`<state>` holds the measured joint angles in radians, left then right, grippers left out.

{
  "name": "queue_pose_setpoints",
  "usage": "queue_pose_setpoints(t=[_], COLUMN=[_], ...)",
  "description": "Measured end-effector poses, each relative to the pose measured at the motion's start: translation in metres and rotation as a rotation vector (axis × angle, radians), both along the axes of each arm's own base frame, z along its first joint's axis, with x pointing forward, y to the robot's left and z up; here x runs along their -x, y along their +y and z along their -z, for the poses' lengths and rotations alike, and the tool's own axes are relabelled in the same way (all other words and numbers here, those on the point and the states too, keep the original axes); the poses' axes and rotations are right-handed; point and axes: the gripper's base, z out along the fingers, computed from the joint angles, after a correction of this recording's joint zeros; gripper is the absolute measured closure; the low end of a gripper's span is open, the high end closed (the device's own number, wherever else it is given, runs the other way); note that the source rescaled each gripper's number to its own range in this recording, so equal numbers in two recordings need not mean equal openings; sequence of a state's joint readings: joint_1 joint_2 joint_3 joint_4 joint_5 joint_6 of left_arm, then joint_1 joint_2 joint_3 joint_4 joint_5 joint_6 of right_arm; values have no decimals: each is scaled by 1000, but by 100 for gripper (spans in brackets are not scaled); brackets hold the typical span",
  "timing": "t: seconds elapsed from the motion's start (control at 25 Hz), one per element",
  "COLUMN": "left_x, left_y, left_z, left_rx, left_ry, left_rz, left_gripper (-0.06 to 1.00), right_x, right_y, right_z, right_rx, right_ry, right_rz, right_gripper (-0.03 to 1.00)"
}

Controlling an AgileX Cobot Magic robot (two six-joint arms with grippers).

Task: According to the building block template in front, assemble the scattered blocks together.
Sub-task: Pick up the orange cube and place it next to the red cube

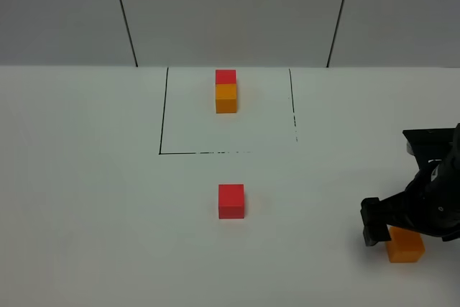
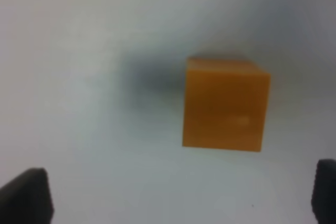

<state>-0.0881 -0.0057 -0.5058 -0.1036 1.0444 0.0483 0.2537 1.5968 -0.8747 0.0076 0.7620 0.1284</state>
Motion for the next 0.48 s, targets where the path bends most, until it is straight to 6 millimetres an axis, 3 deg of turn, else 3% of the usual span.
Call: queue_pose_setpoints(t=[0.48], left_x=[0], left_y=[0], left_z=[0], left_rx=[0], left_ry=[0], left_rz=[0], left_gripper=[24], right_x=[-8], right_y=[2], right_z=[29], right_rx=[23], right_ry=[65], right_rz=[-2], right_gripper=[-3])
